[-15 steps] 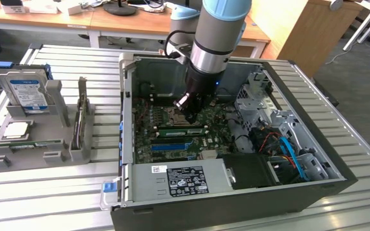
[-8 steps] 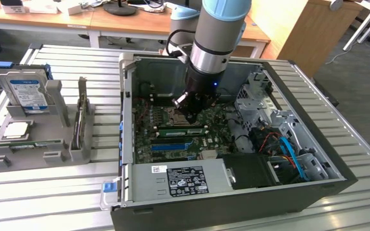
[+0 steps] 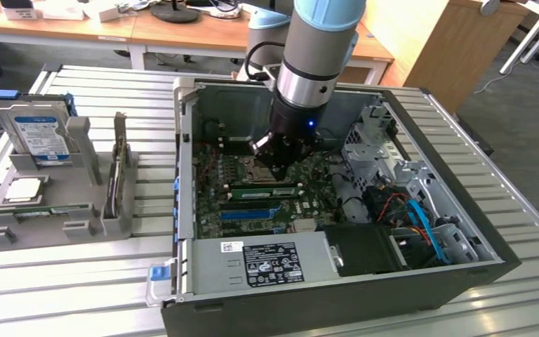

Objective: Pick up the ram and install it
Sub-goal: 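Press down the ram until it locks into place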

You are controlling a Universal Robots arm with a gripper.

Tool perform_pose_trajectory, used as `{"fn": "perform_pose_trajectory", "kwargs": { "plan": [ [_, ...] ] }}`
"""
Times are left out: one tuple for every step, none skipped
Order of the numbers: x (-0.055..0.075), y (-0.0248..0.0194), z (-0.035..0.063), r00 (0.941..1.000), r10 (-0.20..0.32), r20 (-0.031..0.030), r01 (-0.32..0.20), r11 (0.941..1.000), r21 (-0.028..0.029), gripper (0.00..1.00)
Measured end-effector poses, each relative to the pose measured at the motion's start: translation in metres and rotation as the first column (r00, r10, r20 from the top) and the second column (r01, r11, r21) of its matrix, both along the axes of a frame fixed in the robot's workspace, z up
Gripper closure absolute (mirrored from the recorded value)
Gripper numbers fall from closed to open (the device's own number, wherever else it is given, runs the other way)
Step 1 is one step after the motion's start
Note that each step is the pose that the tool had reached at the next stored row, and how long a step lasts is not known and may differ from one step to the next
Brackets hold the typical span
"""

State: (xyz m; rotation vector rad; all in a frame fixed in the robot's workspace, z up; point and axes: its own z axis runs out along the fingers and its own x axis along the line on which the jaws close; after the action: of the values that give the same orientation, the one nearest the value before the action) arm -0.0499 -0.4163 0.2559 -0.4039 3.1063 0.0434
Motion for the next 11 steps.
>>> {"fn": "perform_pose_trajectory", "kwargs": {
  "plan": [
    [0.0000,0.0000,-0.0001,0.9999,-0.017,0.0000,0.017,0.9999,0.0001,0.89],
    [0.0000,0.0000,-0.0001,0.9995,-0.032,0.0000,0.032,0.9995,0.0001,0.89],
    [0.0000,0.0000,-0.0002,0.9989,-0.048,0.0001,0.048,0.9989,0.0001,0.89],
    [0.0000,0.0000,-0.0002,0.9980,-0.063,0.0000,0.063,0.9980,0.0001,0.89],
    [0.0000,0.0000,-0.0003,0.9969,-0.078,0.0000,0.078,0.9969,0.0001,0.89],
    [0.0000,0.0000,-0.0003,0.9957,-0.092,0.0000,0.092,0.9957,0.0001,0.89],
    [0.0000,0.0000,-0.0003,0.9942,-0.107,0.0000,0.107,0.9942,0.0001,0.89],
    [0.0000,0.0000,-0.0004,0.9927,-0.121,0.0000,0.121,0.9927,0.0001,0.89],
    [0.0000,0.0000,-0.0004,0.9910,-0.134,0.0000,0.134,0.9910,0.0001,0.89],
    [0.0000,0.0000,-0.0004,0.9895,-0.144,0.0000,0.144,0.9895,0.0001,0.89],
    [-0.0001,0.0001,-0.0005,0.9883,-0.152,0.0000,0.152,0.9883,0.0002,0.89]
  ]
}}
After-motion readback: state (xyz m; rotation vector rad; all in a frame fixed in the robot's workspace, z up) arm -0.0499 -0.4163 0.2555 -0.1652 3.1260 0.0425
